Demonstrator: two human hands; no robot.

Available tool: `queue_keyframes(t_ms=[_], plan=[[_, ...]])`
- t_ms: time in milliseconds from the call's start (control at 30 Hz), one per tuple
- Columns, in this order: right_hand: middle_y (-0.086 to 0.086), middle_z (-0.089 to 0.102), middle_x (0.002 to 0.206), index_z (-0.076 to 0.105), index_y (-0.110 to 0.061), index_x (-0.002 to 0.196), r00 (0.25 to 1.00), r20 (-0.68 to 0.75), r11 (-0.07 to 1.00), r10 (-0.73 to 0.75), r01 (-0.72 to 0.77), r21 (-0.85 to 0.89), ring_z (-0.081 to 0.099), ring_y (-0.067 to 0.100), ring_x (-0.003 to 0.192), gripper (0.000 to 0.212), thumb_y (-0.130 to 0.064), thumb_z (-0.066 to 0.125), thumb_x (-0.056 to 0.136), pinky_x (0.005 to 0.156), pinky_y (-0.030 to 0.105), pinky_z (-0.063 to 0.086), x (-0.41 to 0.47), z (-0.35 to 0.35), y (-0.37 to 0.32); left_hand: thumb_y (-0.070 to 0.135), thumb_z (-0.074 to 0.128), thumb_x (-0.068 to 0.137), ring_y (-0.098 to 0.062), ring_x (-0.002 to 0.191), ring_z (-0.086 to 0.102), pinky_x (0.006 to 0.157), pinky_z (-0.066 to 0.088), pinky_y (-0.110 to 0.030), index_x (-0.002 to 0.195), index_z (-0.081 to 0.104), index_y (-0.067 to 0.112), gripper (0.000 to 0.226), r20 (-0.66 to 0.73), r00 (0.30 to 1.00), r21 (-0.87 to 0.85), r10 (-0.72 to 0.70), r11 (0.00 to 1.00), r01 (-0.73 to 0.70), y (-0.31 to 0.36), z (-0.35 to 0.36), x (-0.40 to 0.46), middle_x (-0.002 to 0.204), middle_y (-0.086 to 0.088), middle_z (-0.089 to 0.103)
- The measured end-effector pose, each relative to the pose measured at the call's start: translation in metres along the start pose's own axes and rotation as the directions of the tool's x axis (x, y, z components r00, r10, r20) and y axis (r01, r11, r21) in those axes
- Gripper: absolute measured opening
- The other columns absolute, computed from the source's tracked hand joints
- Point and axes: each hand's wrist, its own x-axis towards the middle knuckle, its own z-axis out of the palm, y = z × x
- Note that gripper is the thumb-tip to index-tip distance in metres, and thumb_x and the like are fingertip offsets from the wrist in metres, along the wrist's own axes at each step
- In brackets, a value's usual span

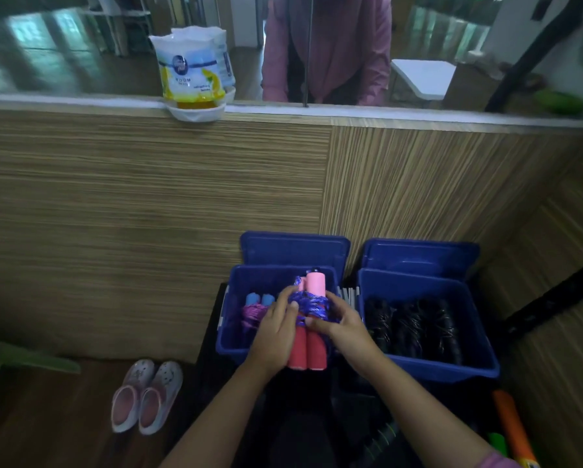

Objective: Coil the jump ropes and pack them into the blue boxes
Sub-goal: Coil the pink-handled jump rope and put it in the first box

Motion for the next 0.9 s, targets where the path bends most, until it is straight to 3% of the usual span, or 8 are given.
queue_keyframes(t_ms=[67, 133, 200, 400, 533, 733, 833, 900], plan=[[0.003, 0.067, 0.100, 0.058, -0.013, 0.120, 0.998, -0.029, 0.995, 0.064, -0.062, 0.077, 0.064, 0.020, 0.092, 0.049, 0.005, 0.071, 0.077, 0.090, 0.037, 0.053, 0.016, 0.008, 0.004, 0.040, 0.030, 0.100, -0.021, 0.120, 0.050, 0.104, 0.040, -0.044, 0.135, 0.049, 0.028, 0.041, -0.125, 0.991, 0.279, 0.054, 0.960, -0.017, -0.013, -0.015, 0.010, 0.131, 0.000, 0.054], [0.006, 0.069, 0.098, 0.061, -0.014, 0.113, 0.993, -0.028, 0.983, 0.113, -0.108, 0.147, 0.066, 0.021, 0.088, 0.043, 0.008, 0.068, 0.077, 0.084, 0.035, 0.055, 0.034, 0.019, 0.011, 0.042, 0.032, 0.093, -0.032, 0.116, 0.055, 0.095, 0.046, -0.049, 0.130, 0.057, 0.016, 0.052, -0.182, 0.965, 0.564, 0.191, 0.824, -0.057, -0.036, -0.032, 0.020, 0.125, -0.011, 0.058], [0.014, 0.069, 0.105, 0.062, -0.008, 0.113, 0.989, 0.012, 0.967, 0.146, -0.145, 0.208, 0.067, 0.025, 0.088, 0.040, 0.011, 0.065, 0.078, 0.085, 0.040, 0.054, 0.053, 0.031, 0.018, 0.038, 0.038, 0.089, -0.036, 0.114, 0.058, 0.087, 0.050, -0.054, 0.126, 0.060, 0.010, 0.052, -0.170, 0.971, 0.640, 0.168, 0.768, -0.021, -0.060, -0.046, 0.030, 0.124, -0.018, 0.060], [0.015, 0.066, 0.105, 0.057, -0.007, 0.111, 0.963, 0.091, 0.950, 0.252, -0.264, 0.165, 0.064, 0.027, 0.090, 0.034, 0.010, 0.062, 0.083, 0.092, 0.048, 0.051, 0.096, 0.069, 0.046, 0.034, 0.034, 0.094, -0.027, 0.133, 0.044, 0.105, 0.040, -0.051, 0.139, 0.046, 0.003, 0.056, -0.171, 0.972, 0.534, 0.160, 0.844, -0.045, -0.102, -0.057, 0.033, 0.147, -0.015, 0.042], [0.009, 0.062, 0.104, 0.054, -0.013, 0.104, 0.982, 0.062, 0.978, 0.179, -0.171, -0.121, 0.059, 0.020, 0.092, 0.032, 0.003, 0.069, 0.080, 0.085, 0.030, 0.050, 0.106, 0.091, 0.077, 0.036, 0.030, 0.094, -0.022, 0.140, 0.033, 0.114, 0.030, -0.045, 0.143, 0.039, 0.002, 0.060, -0.225, 0.963, 0.440, 0.151, 0.897, -0.038, -0.104, -0.053, 0.034, 0.152, -0.012, 0.033], [0.008, 0.065, 0.108, 0.065, -0.014, 0.114, 0.997, 0.064, 0.814, 0.034, 0.010, -0.581, 0.061, 0.020, 0.099, 0.065, -0.056, 0.066, 0.064, 0.089, 0.029, 0.047, 0.118, 0.081, 0.099, 0.034, 0.037, 0.090, -0.023, 0.139, 0.033, 0.115, 0.013, -0.019, 0.140, 0.042, 0.001, 0.060, -0.235, 0.957, 0.475, 0.171, 0.879, -0.040, -0.106, -0.054, 0.036, 0.151, -0.013, 0.035], [0.005, 0.067, 0.109, 0.063, -0.016, 0.120, 0.985, 0.153, 0.791, 0.078, 0.032, -0.611, 0.061, 0.016, 0.098, 0.052, -0.042, 0.073, 0.076, 0.081, 0.022, 0.042, 0.117, 0.078, 0.089, 0.035, 0.036, 0.089, -0.026, 0.137, 0.038, 0.114, 0.030, -0.039, 0.138, 0.046, 0.002, 0.060, -0.226, 0.959, 0.516, 0.173, 0.856, -0.033, -0.106, -0.053, 0.036, 0.150, -0.013, 0.037], [0.002, 0.066, 0.110, 0.061, -0.018, 0.121, 0.978, 0.200, 0.755, 0.064, 0.084, -0.651, 0.060, 0.015, 0.099, 0.061, -0.052, 0.071, 0.071, 0.086, 0.025, 0.044, 0.116, 0.074, 0.083, 0.036, 0.037, 0.086, -0.029, 0.130, 0.046, 0.105, 0.040, -0.049, 0.133, 0.052, 0.003, 0.059, -0.211, 0.966, 0.609, 0.150, 0.793, 0.010, -0.103, -0.055, 0.036, 0.147, -0.014, 0.042]])
